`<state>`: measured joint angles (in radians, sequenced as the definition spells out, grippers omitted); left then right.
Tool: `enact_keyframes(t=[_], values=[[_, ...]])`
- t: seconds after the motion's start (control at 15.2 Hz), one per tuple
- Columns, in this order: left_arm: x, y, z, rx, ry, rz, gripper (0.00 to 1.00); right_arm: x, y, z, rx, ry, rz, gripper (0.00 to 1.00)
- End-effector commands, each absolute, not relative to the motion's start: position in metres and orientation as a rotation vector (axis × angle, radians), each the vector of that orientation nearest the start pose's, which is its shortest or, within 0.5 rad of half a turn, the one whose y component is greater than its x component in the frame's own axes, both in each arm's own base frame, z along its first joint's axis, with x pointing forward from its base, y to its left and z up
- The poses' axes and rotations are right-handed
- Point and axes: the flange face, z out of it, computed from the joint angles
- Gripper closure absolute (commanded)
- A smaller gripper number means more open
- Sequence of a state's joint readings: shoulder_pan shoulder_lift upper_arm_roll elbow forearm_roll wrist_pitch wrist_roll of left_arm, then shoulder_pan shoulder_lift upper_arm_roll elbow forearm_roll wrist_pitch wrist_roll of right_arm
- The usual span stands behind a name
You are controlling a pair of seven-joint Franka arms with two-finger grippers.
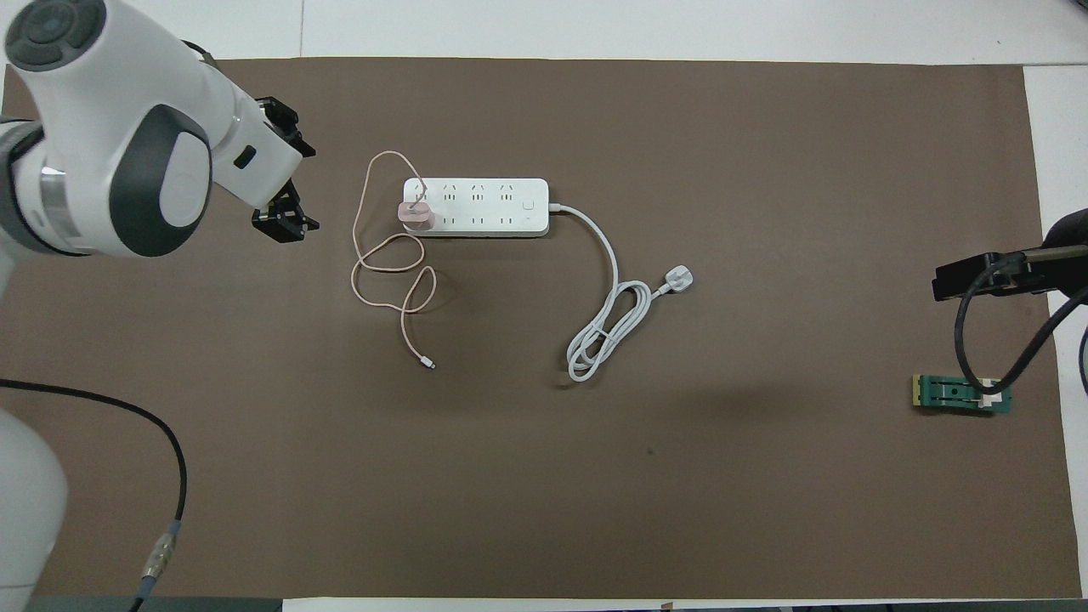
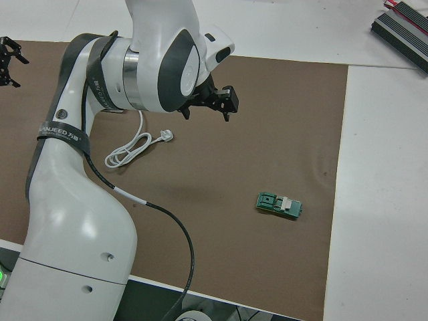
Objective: Plug charger into power strip
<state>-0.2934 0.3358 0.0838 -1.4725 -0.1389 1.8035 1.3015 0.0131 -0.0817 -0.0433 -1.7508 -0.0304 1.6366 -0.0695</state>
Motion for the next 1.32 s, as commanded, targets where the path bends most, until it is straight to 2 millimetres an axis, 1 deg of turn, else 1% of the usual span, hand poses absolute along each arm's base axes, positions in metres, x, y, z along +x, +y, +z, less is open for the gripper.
enact_keyframes(t=[0.0, 0.07, 0.13, 0.2, 0.26, 0.33, 0.4, 0.46, 0.59, 0.66, 1.12, 1.25], values=[[0.610, -0.128, 0.526, -2.618, 1.965, 0.049, 0.00, 0.523, -0.021, 0.591, -3.169, -0.043, 0.063, 0.00], [0.600, -0.120, 0.539, -2.733, 1.812, 0.087, 0.00, 0.523, -0.022, 0.591, -3.169, -0.041, 0.063, 0.00], [0.596, -0.111, 0.550, -2.795, 1.676, 0.101, 0.00, 0.523, -0.022, 0.591, -3.169, -0.041, 0.063, 0.00], [0.594, -0.104, 0.561, -2.812, 1.568, 0.098, 0.00, 0.523, -0.021, 0.591, -3.168, -0.043, 0.063, 0.00], [0.590, -0.099, 0.568, -2.829, 1.496, 0.099, 0.00, 0.523, -0.021, 0.591, -3.168, -0.043, 0.063, 0.00], [0.587, -0.085, 0.575, -2.873, 1.404, 0.104, 0.00, 0.523, -0.021, 0.591, -3.169, -0.043, 0.063, 0.00], [0.584, -0.067, 0.583, -2.944, 1.252, 0.099, 0.00, 0.523, -0.022, 0.591, -3.169, -0.041, 0.063, 0.00], [0.581, -0.059, 0.591, -3.000, 1.098, 0.082, 0.00, 0.523, -0.021, 0.591, -3.170, -0.043, 0.061, 0.00], [0.582, -0.038, 0.596, -3.105, 0.716, 0.065, 0.00, 0.523, -0.022, 0.591, -3.169, -0.041, 0.063, 0.00], [0.580, -0.034, 0.598, -3.123, 0.634, 0.066, 0.00, 0.523, -0.022, 0.591, -3.169, -0.041, 0.063, 0.00], [0.576, -0.028, 0.598, -3.129, 0.609, 0.078, 0.00, 0.523, -0.022, 0.591, -3.168, -0.041, 0.063, 0.00], [0.577, -0.020, 0.602, -3.120, 0.539, 0.069, 0.00, 0.523, -0.022, 0.591, -3.170, -0.041, 0.061, 0.00]])
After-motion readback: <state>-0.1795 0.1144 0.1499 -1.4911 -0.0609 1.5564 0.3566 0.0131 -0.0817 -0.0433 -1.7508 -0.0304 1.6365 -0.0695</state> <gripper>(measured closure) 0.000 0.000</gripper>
